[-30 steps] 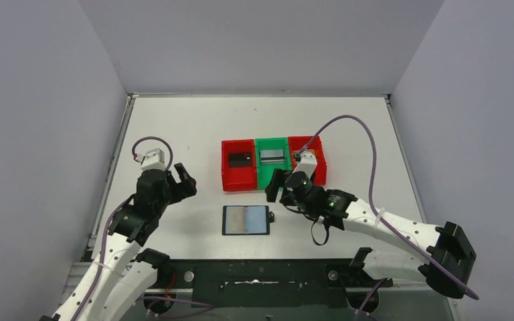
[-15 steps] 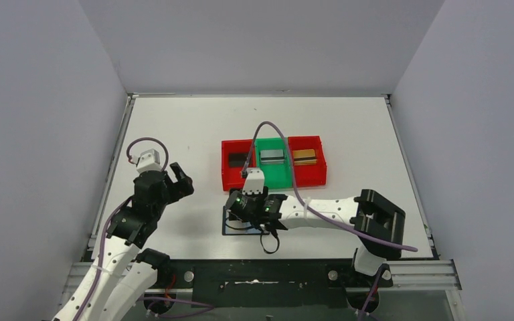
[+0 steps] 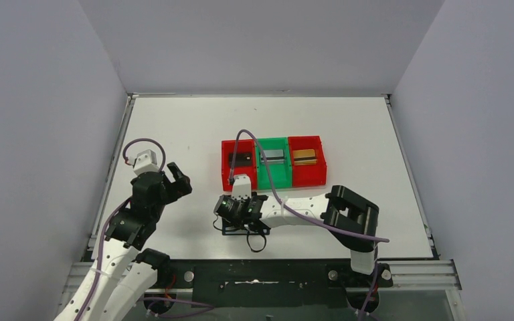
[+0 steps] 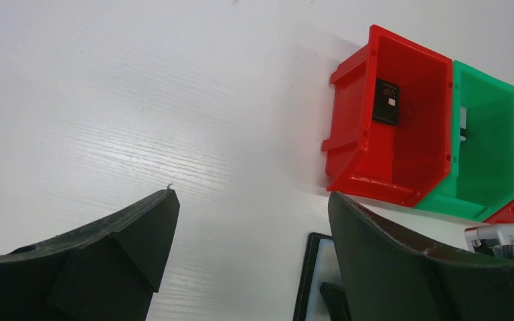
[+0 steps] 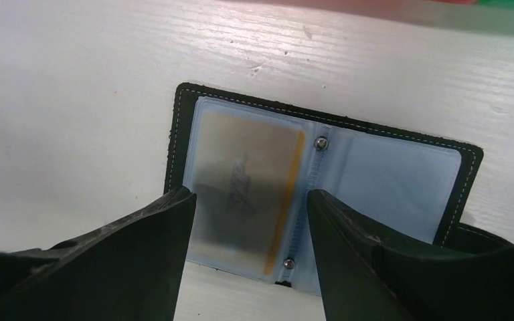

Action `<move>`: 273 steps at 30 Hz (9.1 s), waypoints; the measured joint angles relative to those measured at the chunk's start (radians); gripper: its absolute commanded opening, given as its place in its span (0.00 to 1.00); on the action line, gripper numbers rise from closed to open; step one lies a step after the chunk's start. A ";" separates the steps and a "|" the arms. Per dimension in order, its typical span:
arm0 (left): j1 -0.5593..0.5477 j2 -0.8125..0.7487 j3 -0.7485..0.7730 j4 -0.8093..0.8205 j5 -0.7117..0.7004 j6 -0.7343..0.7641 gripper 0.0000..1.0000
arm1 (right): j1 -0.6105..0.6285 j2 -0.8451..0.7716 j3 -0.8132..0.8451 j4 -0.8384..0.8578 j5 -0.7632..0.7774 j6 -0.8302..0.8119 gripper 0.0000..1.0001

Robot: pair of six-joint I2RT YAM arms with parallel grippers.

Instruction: Take the credit cards out of the card holder

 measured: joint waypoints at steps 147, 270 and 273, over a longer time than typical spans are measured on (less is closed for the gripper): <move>-0.311 -0.034 -0.206 0.081 0.066 -0.338 0.56 | -0.162 -0.251 -0.304 0.343 -0.207 0.076 0.47; -0.451 0.605 -0.239 0.503 0.460 -0.304 0.03 | -0.245 -0.412 -0.753 0.720 -0.441 0.213 0.00; -0.452 0.605 -0.238 0.502 0.458 -0.303 0.03 | -0.245 -0.412 -0.753 0.715 -0.438 0.214 0.00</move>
